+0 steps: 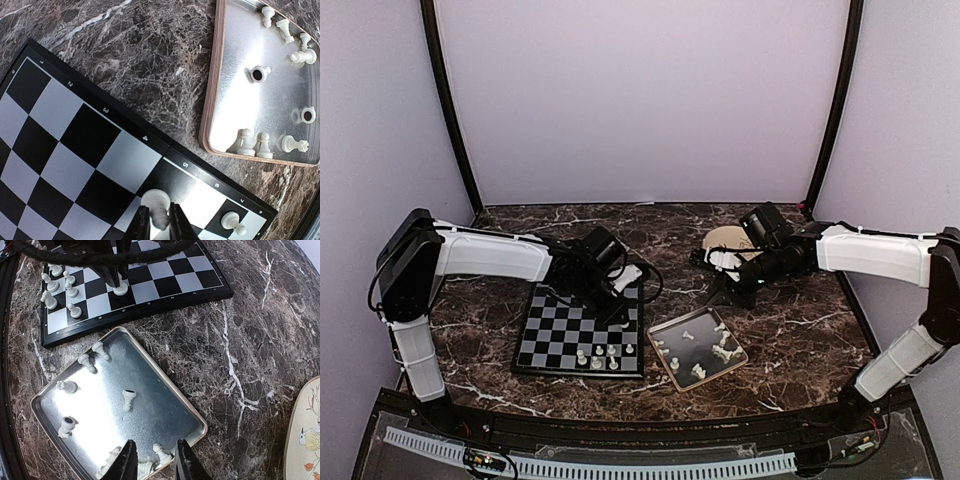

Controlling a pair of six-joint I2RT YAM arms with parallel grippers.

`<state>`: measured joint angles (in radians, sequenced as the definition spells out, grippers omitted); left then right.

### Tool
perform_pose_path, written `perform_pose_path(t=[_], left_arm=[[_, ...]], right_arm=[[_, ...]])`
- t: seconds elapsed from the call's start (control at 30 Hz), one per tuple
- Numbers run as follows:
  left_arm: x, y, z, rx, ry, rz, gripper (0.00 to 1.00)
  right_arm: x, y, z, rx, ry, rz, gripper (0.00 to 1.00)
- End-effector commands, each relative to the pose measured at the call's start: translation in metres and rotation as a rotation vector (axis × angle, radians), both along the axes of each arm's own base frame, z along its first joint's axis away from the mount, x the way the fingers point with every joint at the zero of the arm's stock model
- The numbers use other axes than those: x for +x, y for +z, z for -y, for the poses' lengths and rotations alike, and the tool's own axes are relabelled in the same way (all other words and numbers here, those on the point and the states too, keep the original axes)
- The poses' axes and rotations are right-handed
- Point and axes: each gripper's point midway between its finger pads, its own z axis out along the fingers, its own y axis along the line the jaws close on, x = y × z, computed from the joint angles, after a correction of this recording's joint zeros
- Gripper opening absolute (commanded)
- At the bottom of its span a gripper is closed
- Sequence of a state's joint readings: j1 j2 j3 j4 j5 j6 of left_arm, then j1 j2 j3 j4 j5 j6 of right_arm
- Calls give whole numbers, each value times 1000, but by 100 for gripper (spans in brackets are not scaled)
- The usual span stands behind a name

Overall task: Set up the chess pieces on the board
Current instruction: Pick up the bishop from the chessboard.

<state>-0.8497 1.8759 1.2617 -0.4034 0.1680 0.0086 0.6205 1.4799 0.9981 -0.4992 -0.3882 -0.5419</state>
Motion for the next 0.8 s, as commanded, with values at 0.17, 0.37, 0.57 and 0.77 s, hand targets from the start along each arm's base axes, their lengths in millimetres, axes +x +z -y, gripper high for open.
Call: perform_pose_path(t=[0.17,0.37,0.57,0.77], left_arm=[[3,15,5,-26,-5,12,7],[2,36,-20,16,72,62,4],[-17,41,-80,111,235,40,2],[-49,38,-124,165,343,-37,2]], right_arm=[[3,2,-3,19,6,-9,26],[2,4,-4,24,12,-10,26],[0,6,-6,37,19,-13,26],[-1,8,-6,40,24,-15,26]])
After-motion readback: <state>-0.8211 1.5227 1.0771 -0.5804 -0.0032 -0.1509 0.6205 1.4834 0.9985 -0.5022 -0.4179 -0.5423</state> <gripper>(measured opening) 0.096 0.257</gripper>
